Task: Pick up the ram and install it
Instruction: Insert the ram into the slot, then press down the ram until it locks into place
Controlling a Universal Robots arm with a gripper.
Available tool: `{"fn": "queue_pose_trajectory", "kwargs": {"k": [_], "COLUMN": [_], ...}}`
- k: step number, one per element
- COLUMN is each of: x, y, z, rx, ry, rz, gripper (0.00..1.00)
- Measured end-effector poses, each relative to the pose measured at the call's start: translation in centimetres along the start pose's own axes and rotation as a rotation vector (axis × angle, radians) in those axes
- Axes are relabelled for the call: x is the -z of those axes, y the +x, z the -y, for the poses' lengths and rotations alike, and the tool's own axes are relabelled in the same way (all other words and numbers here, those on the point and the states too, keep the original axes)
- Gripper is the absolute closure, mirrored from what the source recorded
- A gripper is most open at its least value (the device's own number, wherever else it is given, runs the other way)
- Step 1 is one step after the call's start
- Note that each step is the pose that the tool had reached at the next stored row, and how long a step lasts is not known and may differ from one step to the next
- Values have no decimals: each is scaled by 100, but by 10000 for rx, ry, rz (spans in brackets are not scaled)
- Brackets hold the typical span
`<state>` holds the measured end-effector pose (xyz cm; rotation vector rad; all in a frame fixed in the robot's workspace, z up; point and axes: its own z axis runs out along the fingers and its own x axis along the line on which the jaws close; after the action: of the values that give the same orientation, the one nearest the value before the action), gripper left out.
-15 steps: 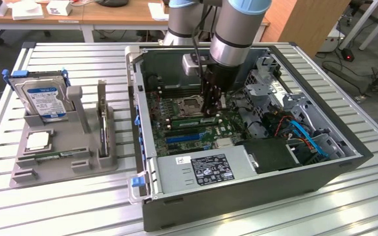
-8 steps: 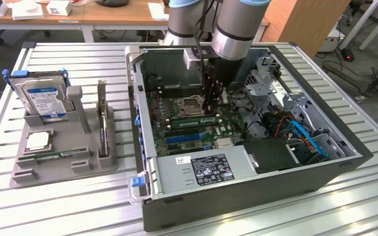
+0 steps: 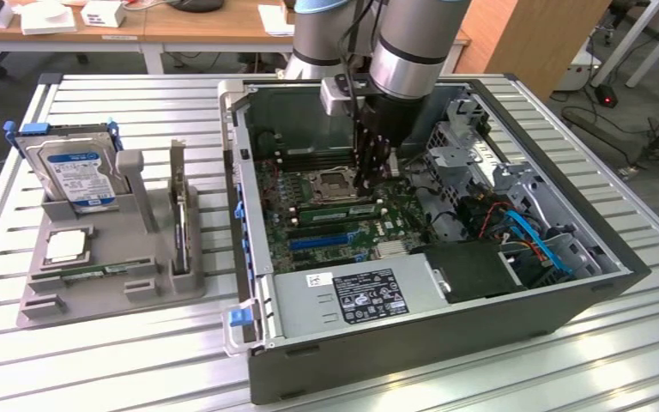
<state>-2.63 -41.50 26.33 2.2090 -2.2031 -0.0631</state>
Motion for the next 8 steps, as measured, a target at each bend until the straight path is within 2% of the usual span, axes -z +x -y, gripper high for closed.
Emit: {"fn": "queue_pose_trajectory", "kwargs": {"k": [8], "x": [1], "y": [0], "z": [0], "rx": [0], "ry": [0], "rz": [-1], "gripper": [76]}}
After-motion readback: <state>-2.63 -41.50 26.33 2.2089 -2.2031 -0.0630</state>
